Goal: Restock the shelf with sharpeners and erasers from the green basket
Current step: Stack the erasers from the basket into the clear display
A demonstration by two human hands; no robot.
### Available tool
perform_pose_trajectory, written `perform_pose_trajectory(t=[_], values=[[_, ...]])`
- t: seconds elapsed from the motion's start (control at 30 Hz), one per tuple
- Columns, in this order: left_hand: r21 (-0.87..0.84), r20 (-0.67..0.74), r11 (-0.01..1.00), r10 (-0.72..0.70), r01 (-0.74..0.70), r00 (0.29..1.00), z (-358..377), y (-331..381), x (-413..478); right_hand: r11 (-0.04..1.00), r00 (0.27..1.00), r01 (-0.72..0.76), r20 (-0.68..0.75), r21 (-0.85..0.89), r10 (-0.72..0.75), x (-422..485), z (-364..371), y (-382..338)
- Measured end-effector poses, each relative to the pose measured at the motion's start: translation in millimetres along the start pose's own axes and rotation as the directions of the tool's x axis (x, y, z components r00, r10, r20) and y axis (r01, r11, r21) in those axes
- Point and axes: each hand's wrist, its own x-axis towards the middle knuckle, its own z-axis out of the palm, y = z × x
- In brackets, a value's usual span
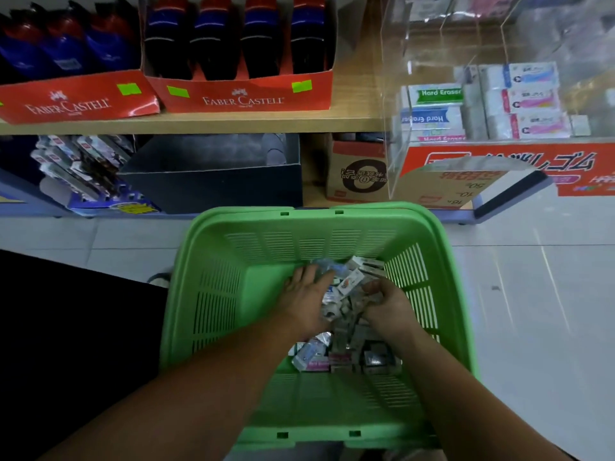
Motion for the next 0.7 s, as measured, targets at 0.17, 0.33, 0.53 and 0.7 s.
perform_pose_trajectory(t=[0.17, 0.33, 0.53, 0.7], values=[[-0.032, 0.006, 0.999, -0.042, 0.042, 0.999, 4.0, -4.4, 1.9, 0.996, 0.998, -0.041, 0.048, -0.081, 0.045, -0.6, -2.2, 4.4], [-0.086, 0.030, 0.969, -0.230, 0.232, 0.973, 8.7, -16.6, -1.2, 0.982, 0.980, -0.019, 0.191, -0.186, 0.055, -7.1, 7.0, -3.7], [-0.315, 0.134, 0.918, -0.210, 0.242, 0.969, 1.2, -24.1, 3.3, 0.985, 0.945, -0.074, 0.303, -0.157, 0.120, -8.6, 6.2, -5.9], [-0.494, 0.137, 0.845, -0.160, 0.208, 0.978, 13.0, -16.8, -1.7, 0.955, 0.972, 0.069, 0.235, -0.290, 0.001, -3.5, 16.1, -0.5]])
